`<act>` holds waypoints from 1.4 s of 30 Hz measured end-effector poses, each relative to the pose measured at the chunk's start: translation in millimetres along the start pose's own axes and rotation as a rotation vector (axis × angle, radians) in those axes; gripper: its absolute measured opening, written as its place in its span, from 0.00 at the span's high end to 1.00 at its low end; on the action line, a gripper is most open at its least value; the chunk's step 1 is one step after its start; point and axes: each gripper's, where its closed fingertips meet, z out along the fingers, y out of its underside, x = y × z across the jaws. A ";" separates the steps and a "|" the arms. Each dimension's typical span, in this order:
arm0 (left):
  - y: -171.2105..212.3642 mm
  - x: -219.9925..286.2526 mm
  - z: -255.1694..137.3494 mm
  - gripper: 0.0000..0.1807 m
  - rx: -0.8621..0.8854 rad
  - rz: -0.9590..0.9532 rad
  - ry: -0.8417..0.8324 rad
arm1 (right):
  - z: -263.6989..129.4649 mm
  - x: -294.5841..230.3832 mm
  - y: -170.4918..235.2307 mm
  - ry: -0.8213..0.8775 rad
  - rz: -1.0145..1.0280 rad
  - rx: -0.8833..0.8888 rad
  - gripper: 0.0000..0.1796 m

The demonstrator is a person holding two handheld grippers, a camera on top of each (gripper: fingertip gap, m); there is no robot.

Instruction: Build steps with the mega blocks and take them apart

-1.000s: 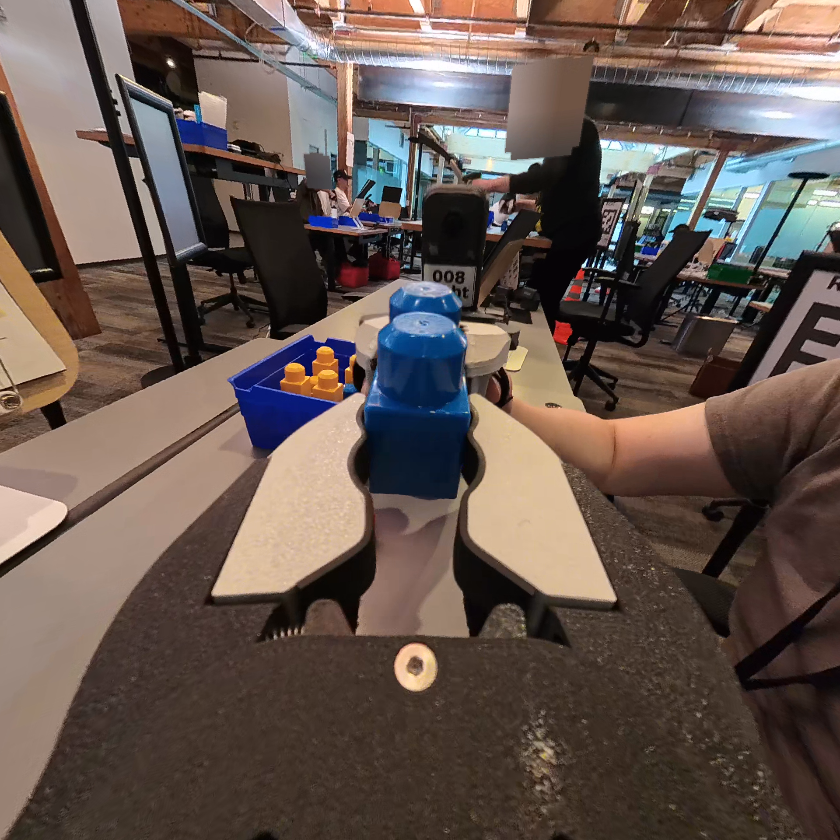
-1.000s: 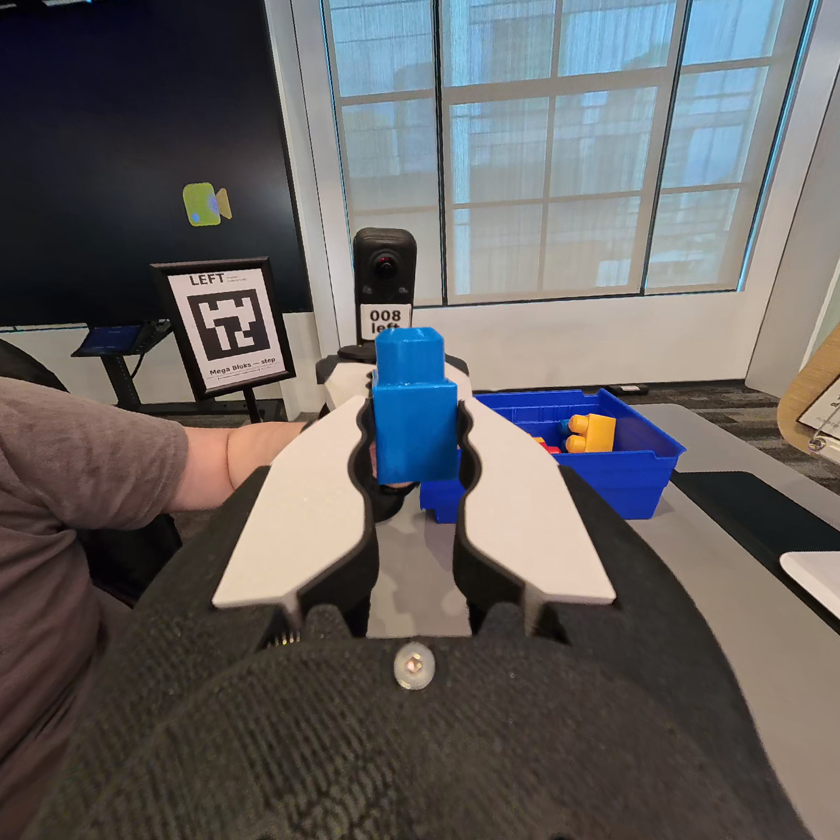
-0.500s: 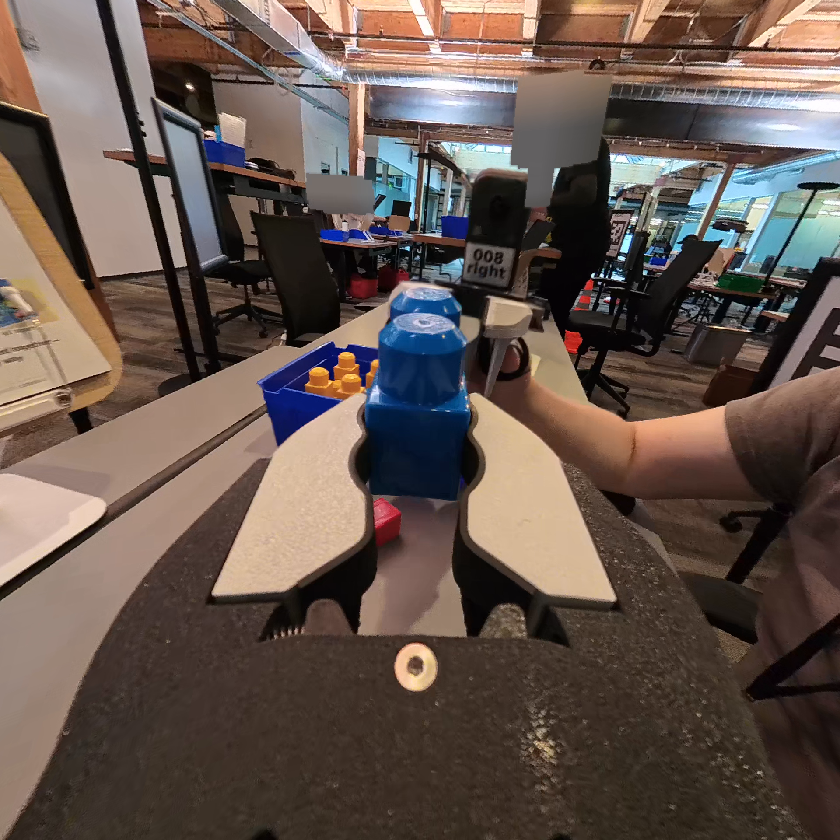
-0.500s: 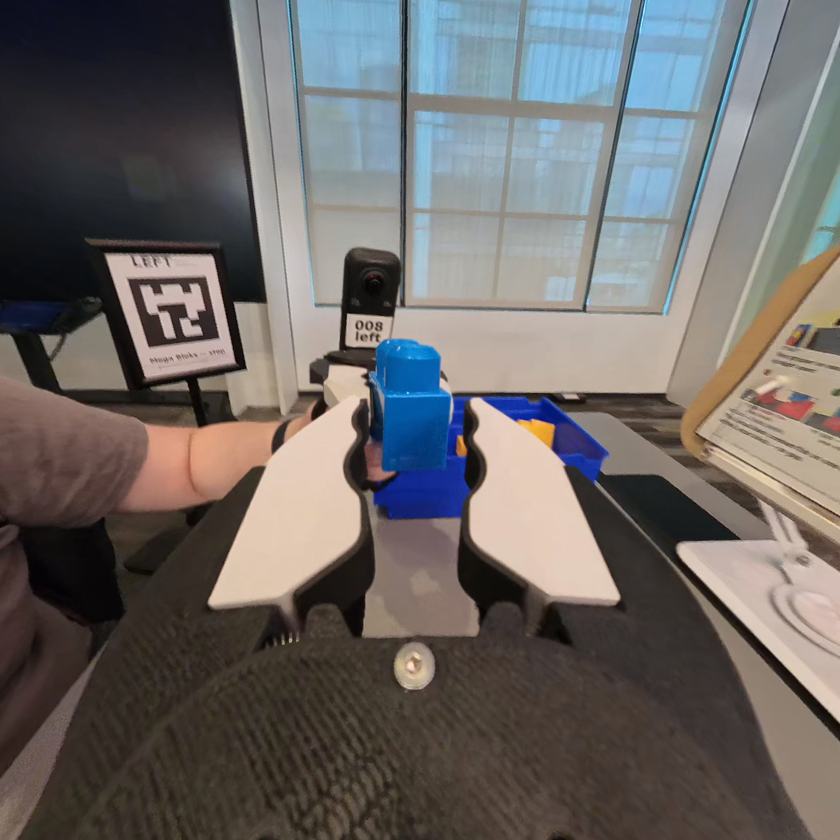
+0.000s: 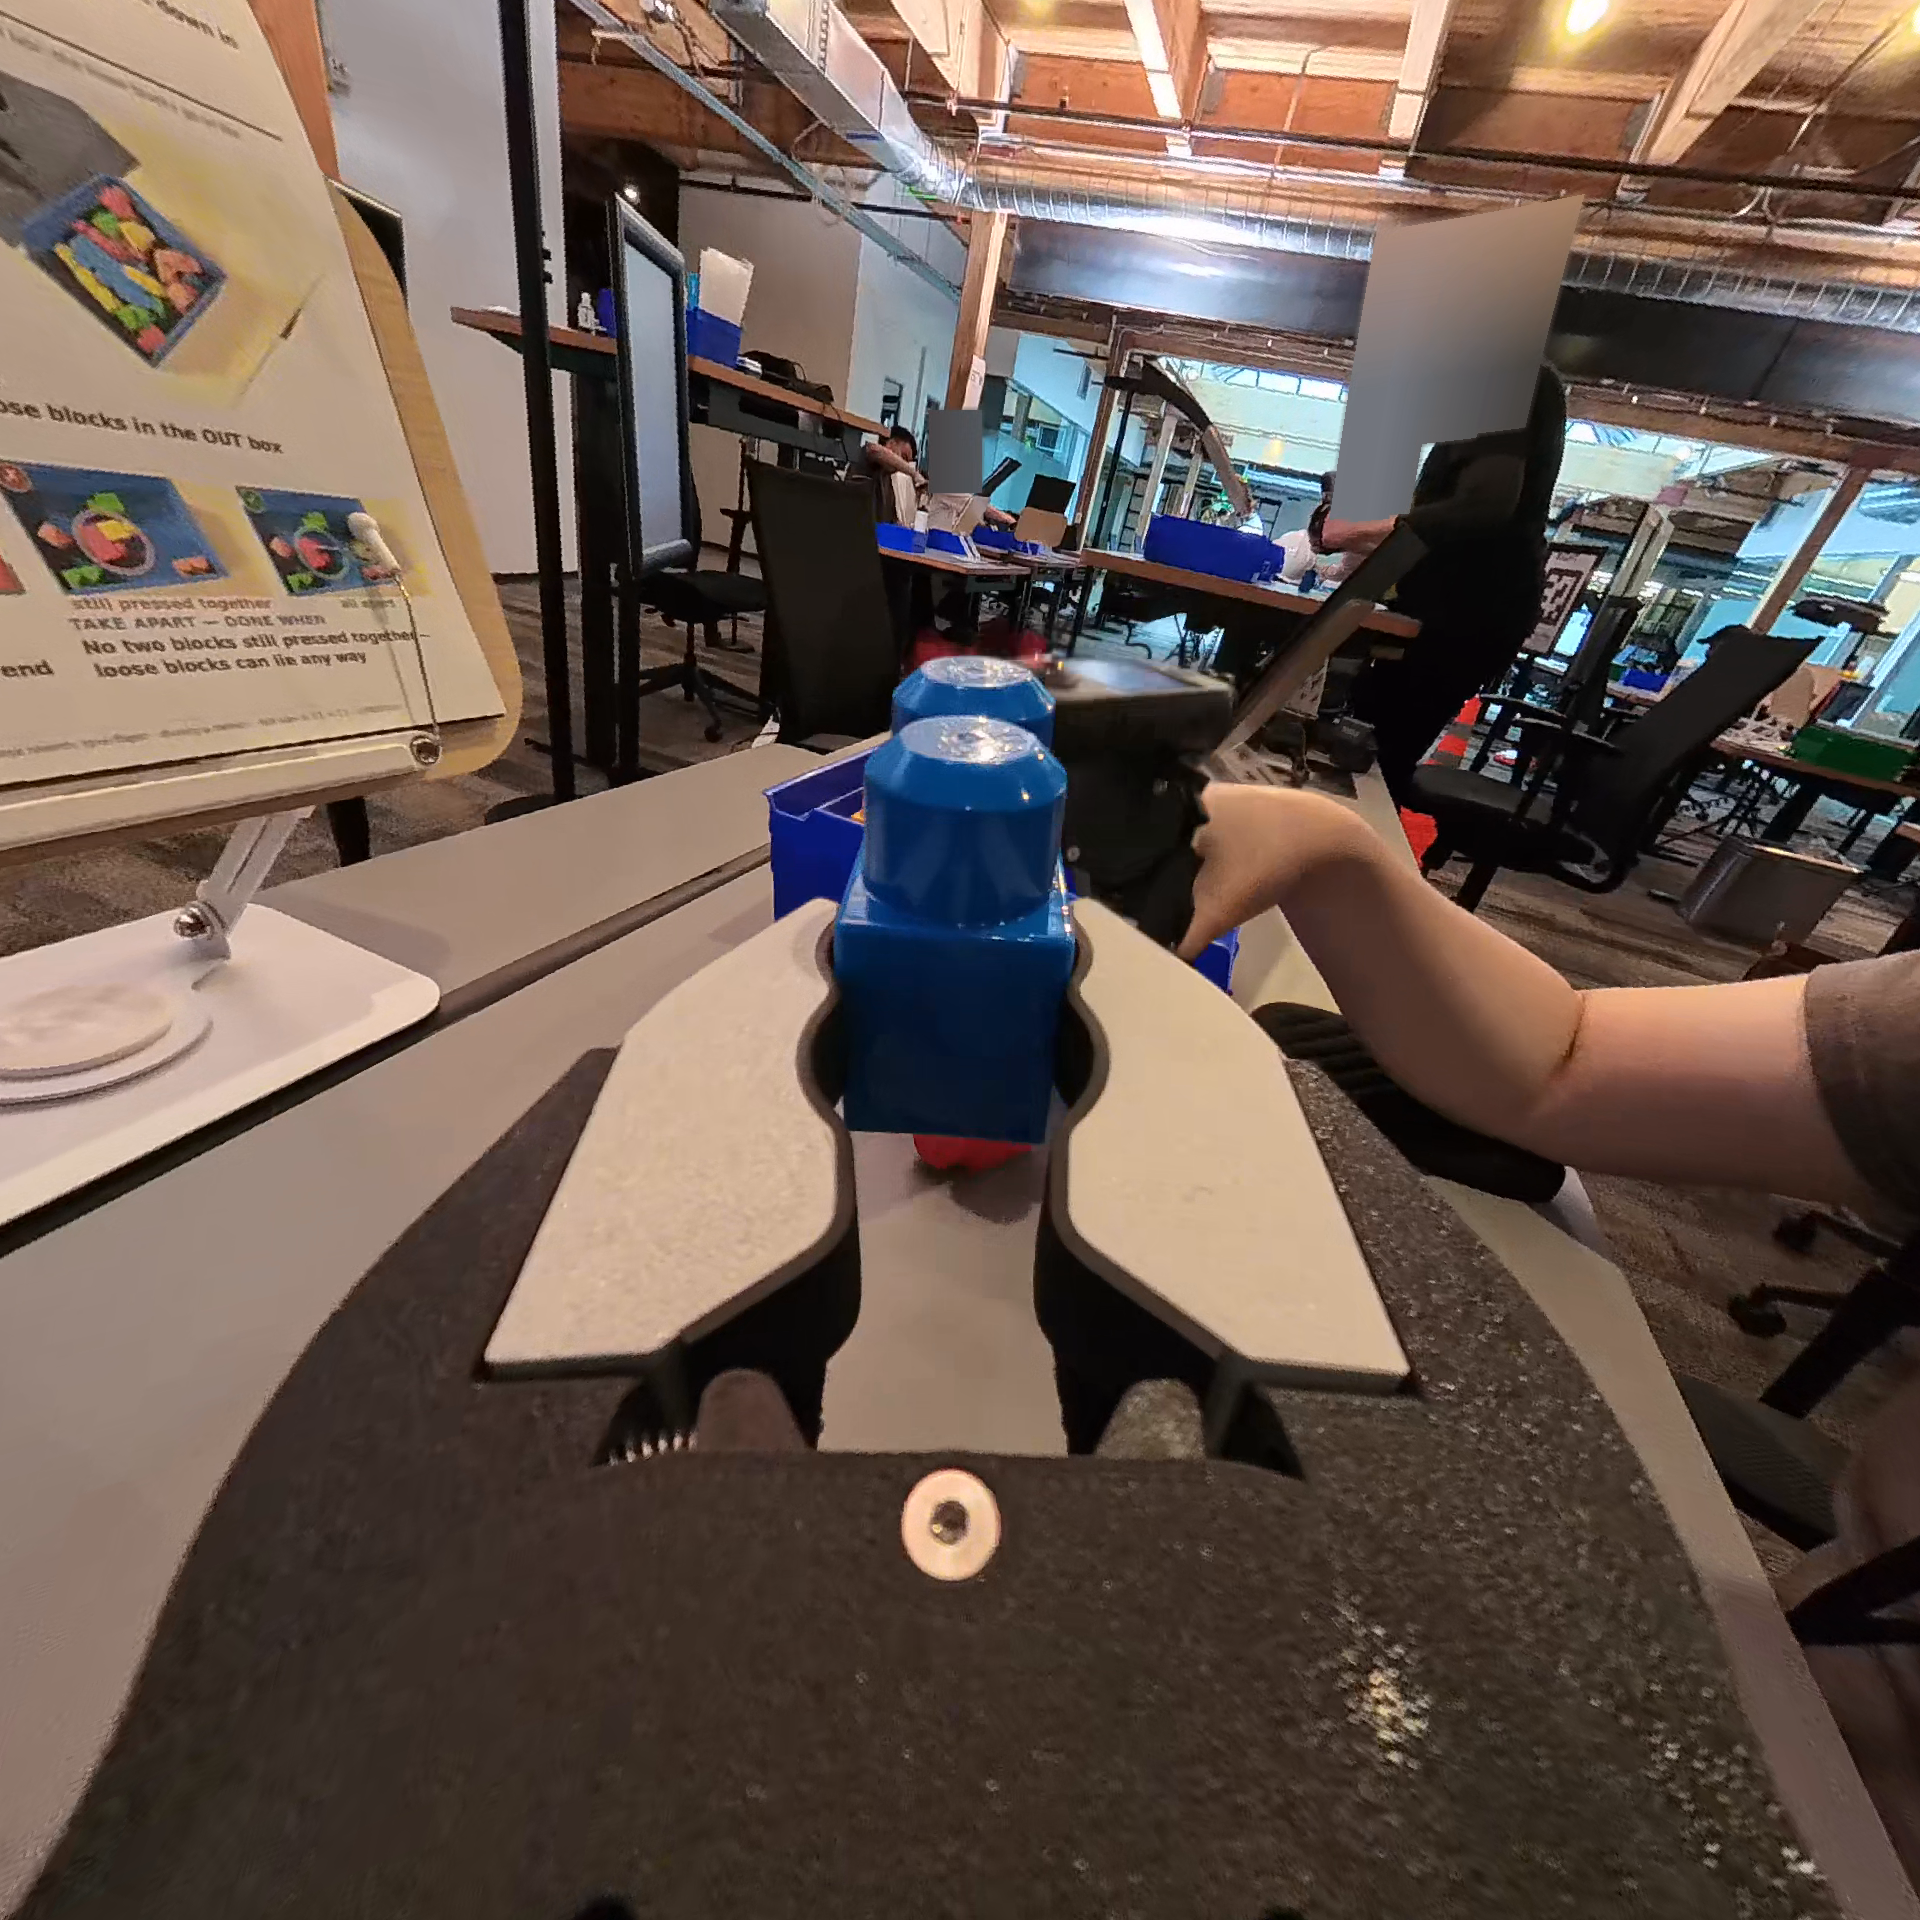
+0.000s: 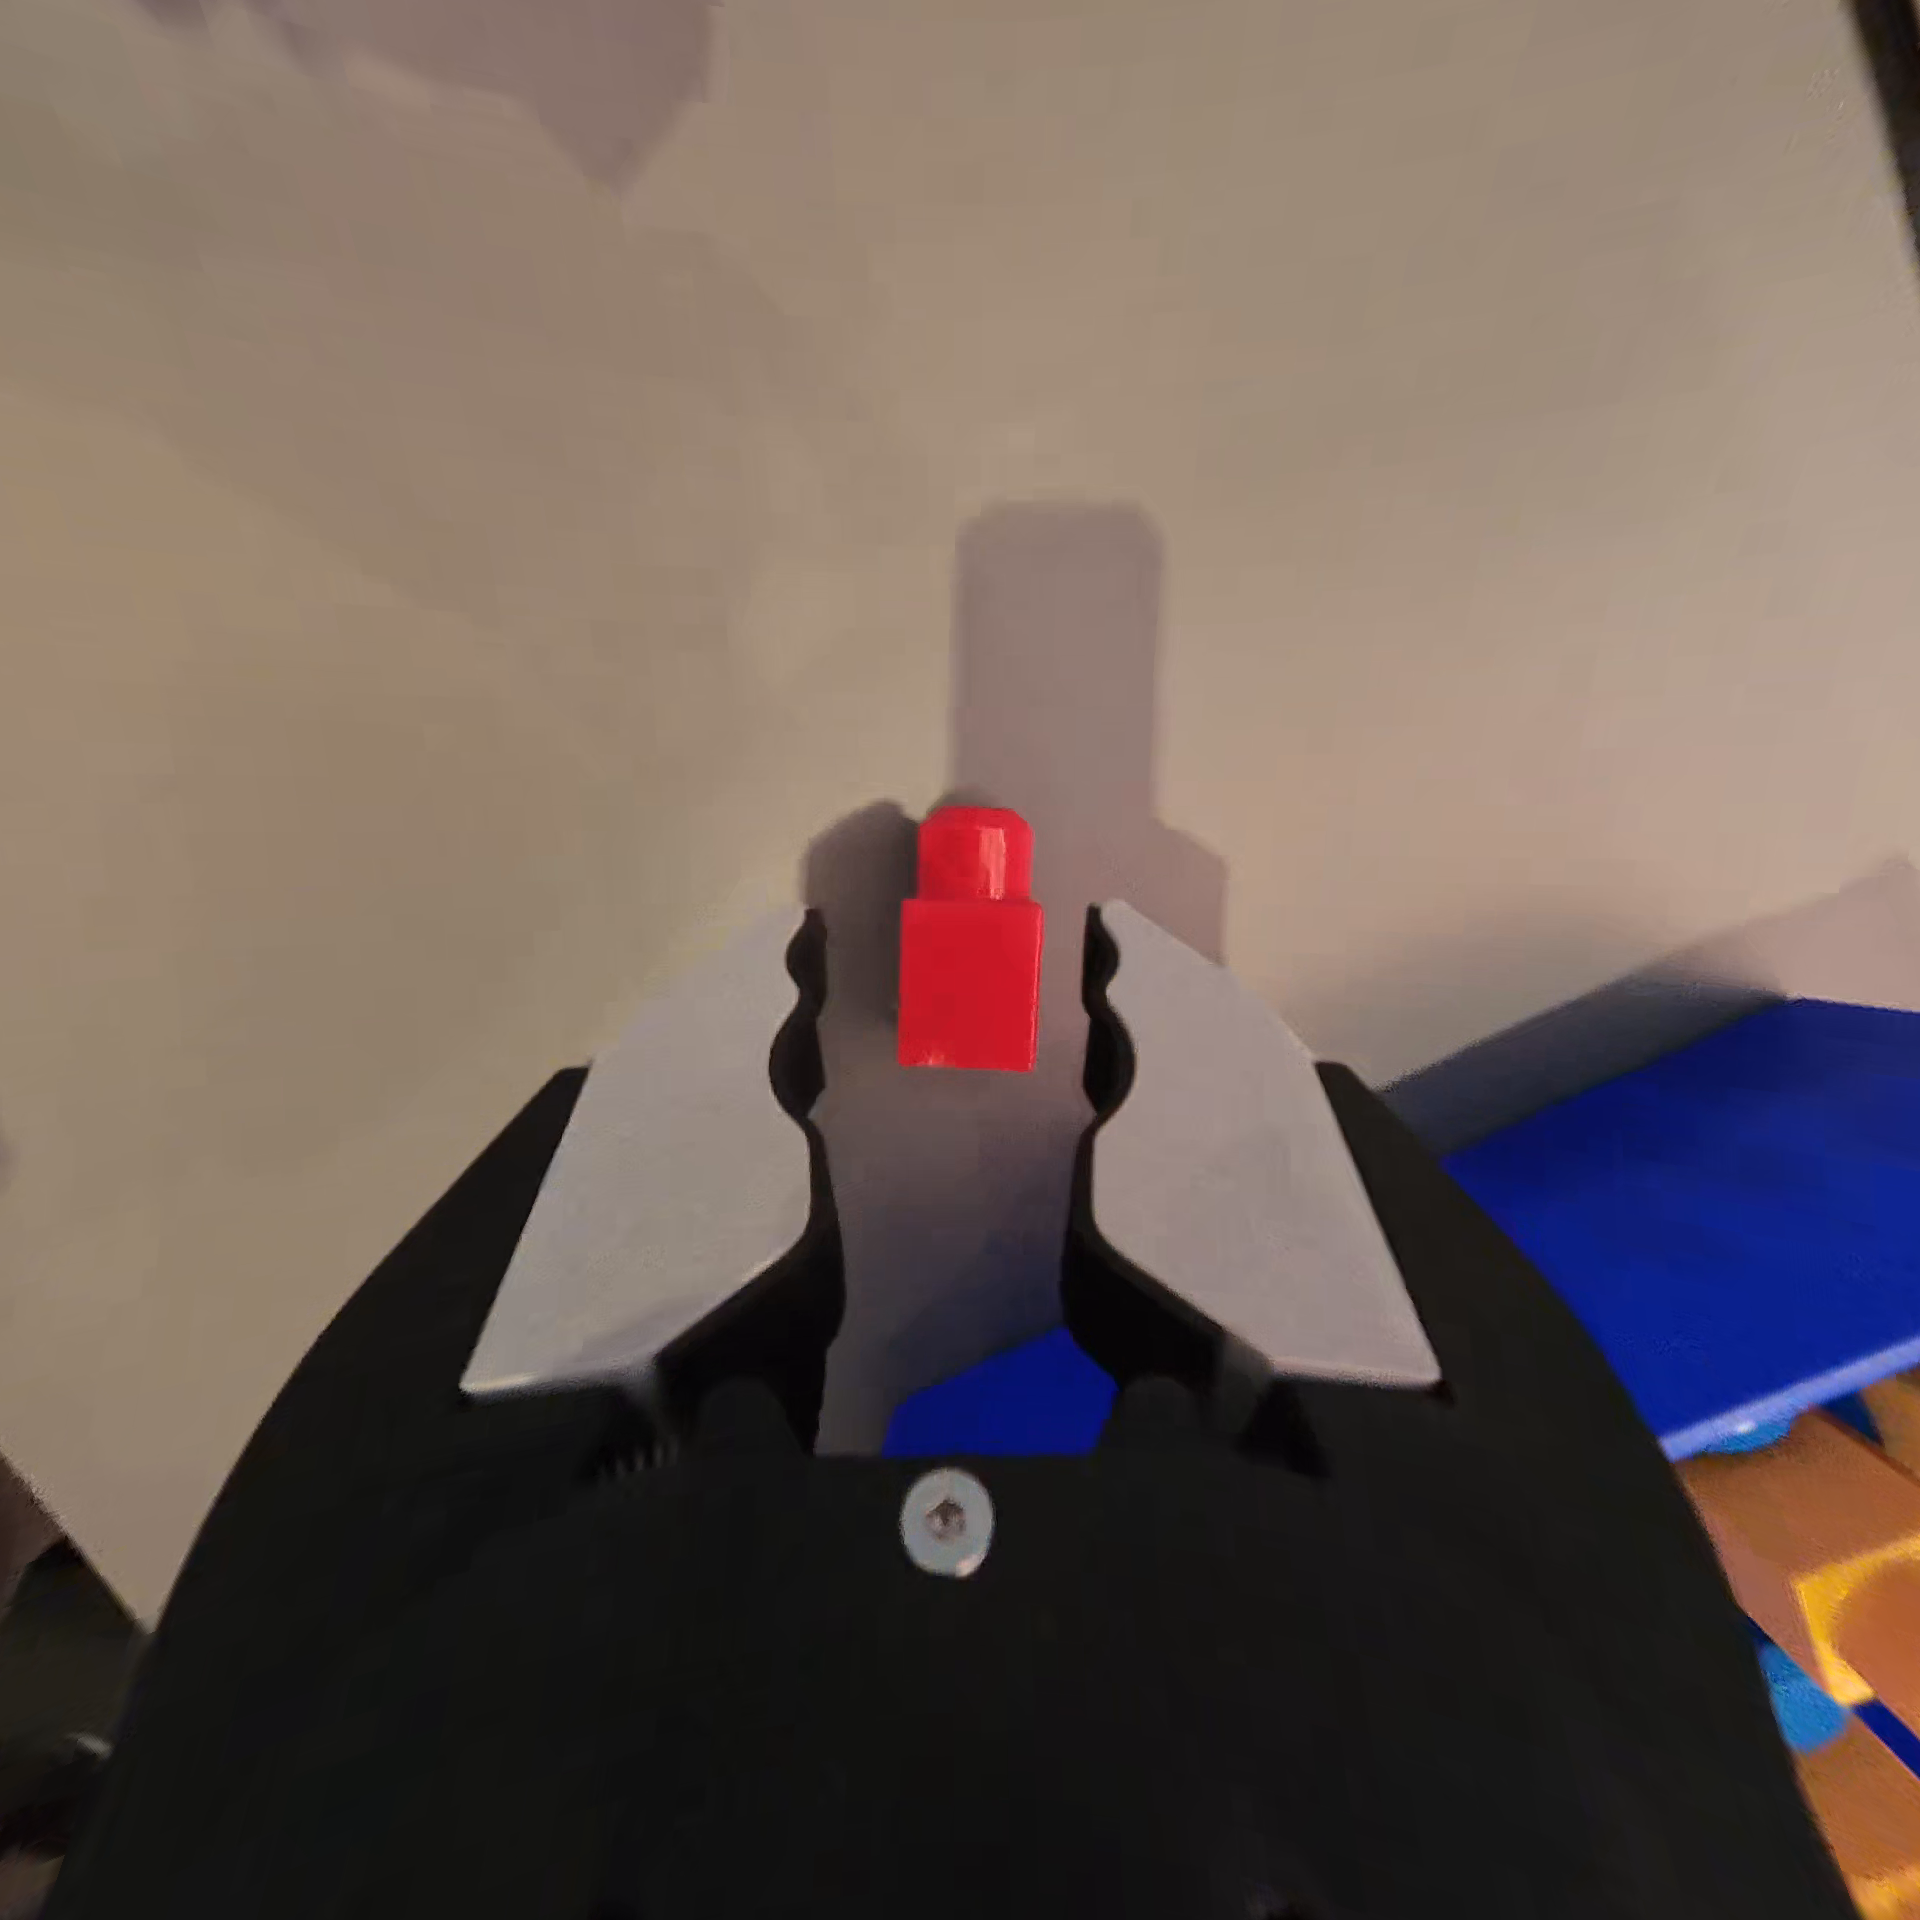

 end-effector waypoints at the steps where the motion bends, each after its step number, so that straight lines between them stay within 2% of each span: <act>1: 1.5 -0.3 0.4 0.80 -0.004 -0.004 0.002 | 5.5 0.8 3.7 0.032 -0.021 -0.040 0.71; 4: 5.6 -0.3 2.6 0.80 -0.017 -0.013 0.008 | 18.4 1.9 13.7 0.096 -0.053 -0.141 0.71; 10: 9.3 1.7 4.9 0.80 -0.027 -0.017 0.016 | 36.1 3.3 27.2 0.109 -0.049 -0.248 0.73; 13: 8.0 2.8 4.5 0.80 -0.021 -0.024 0.023 | 40.6 5.4 31.5 0.108 -0.031 -0.280 0.79; 19: 11.7 2.1 5.8 0.80 -0.032 -0.028 0.024 | 34.1 7.0 30.4 0.097 -0.033 -0.266 0.79; 22: 17.0 3.2 8.6 0.80 -0.047 -0.033 0.027 | 10.0 8.8 10.2 0.072 0.000 -0.110 0.79; 24: 22.6 5.7 12.8 0.80 -0.061 -0.041 0.035 | -18.6 12.2 -12.7 0.053 0.047 0.079 0.79; 26: 31.2 10.3 19.4 0.80 -0.080 -0.068 0.056 | -55.4 13.2 -43.6 0.015 0.091 0.346 0.79; 29: 45.7 19.8 31.9 0.80 -0.100 -0.130 0.103 | -123.9 -3.8 -92.0 -0.121 0.069 0.851 0.79; 32: 55.9 30.4 43.2 0.80 -0.102 -0.204 0.157 | -164.5 -30.8 -110.9 -0.320 0.081 1.149 0.79; 34: 60.5 36.9 49.3 0.80 -0.104 -0.246 0.190 | -169.2 -42.0 -117.2 -0.448 0.127 1.245 0.80; 37: 66.9 43.8 56.5 0.80 -0.113 -0.280 0.217 | -152.1 -48.9 -123.5 -0.566 0.200 1.251 0.79; 40: 65.4 46.5 58.5 0.80 -0.089 -0.308 0.235 | -133.7 -54.5 -126.3 -0.600 0.216 1.189 0.79; 42: 63.6 45.9 57.5 0.80 -0.078 -0.308 0.235 | -125.8 -54.4 -126.3 -0.549 0.200 1.153 0.80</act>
